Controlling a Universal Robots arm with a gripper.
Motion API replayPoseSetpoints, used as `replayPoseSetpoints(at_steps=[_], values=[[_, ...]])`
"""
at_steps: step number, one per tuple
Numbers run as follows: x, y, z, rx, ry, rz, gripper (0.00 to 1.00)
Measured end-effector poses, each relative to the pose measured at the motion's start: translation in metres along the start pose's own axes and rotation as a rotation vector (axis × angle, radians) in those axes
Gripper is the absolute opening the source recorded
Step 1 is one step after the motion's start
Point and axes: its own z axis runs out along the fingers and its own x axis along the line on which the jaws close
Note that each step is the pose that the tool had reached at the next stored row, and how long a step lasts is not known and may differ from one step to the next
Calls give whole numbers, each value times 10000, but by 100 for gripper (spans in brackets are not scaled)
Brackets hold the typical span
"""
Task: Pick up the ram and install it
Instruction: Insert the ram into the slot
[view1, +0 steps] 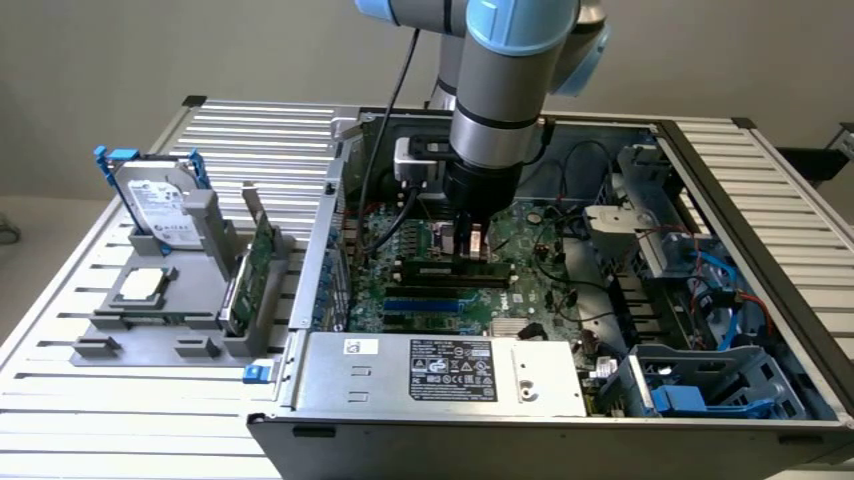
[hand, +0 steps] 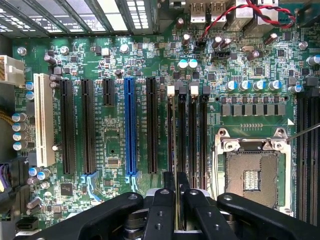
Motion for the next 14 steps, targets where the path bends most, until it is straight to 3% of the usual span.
replayPoseSetpoints(at_steps=[14], values=[[11, 1, -2, -3, 10, 0, 14]])
